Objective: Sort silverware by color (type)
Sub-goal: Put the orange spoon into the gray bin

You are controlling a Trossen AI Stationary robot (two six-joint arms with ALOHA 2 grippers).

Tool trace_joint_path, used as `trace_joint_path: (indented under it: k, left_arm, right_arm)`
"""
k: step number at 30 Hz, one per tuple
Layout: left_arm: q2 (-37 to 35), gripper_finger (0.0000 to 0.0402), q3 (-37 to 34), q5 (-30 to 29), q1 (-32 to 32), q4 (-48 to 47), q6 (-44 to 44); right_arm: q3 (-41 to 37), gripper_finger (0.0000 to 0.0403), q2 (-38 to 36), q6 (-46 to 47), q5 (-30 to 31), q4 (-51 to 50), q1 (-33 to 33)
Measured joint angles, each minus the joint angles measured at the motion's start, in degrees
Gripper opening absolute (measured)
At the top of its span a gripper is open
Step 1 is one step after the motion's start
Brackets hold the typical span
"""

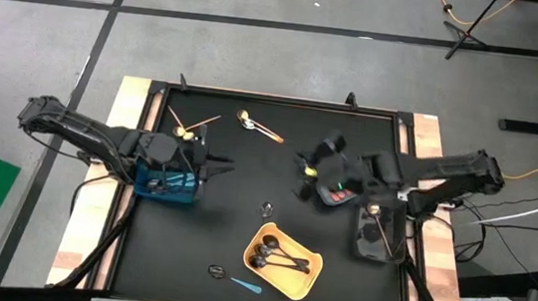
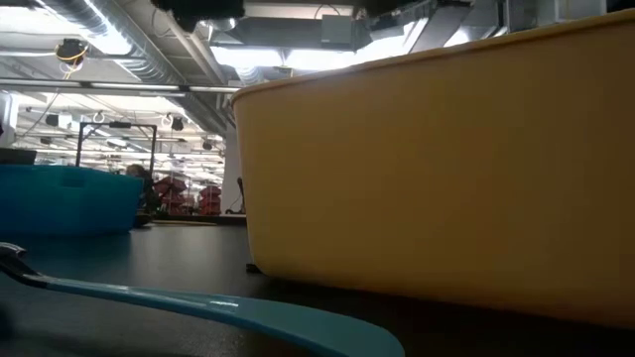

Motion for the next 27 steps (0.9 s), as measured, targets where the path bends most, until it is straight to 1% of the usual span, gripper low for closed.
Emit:
trace_joint_path:
  k: [4, 7, 10, 12, 18, 21, 27]
  left_arm:
    - [-1.7, 0.008, 0.0, -2.7, 1.6, -4.4, -0.5]
    - [-2.3, 0.008, 0.0, -3.1, 2.5, -6.5, -2.0]
    - [-2.3, 0.008, 0.0, -3.1, 3.1, -8.1, -3.0]
    - [-2.1, 0.008, 0.0, -3.1, 3.3, -8.7, -3.1]
    - [-2.0, 0.008, 0.0, -3.1, 3.2, -11.6, -3.1]
    - [-2.0, 0.008, 0.0, -3.1, 3.2, -12.4, -3.0]
    - [-2.0, 0.008, 0.0, -3.0, 3.2, -13.8, -2.9]
  right_arm:
    - [0.0, 0.0065, 2.7, -10.8, -9.6, 10.3, -7.6]
    - [0.0, 0.0065, 5.2, -15.9, -16.3, 15.6, -12.7]
    - [0.0, 0.0065, 7.8, -18.7, -20.5, 18.5, -17.1]
    - [0.0, 0.0065, 9.6, -20.2, -21.8, 19.3, -19.6]
    - [0.0, 0.0065, 15.8, -23.6, -22.0, 23.5, -25.5]
    - [0.0, 0.0065, 19.2, -25.2, -22.2, 27.3, -27.6]
    - [0.0, 0.0065, 25.9, -26.4, -25.3, 34.0, -30.9]
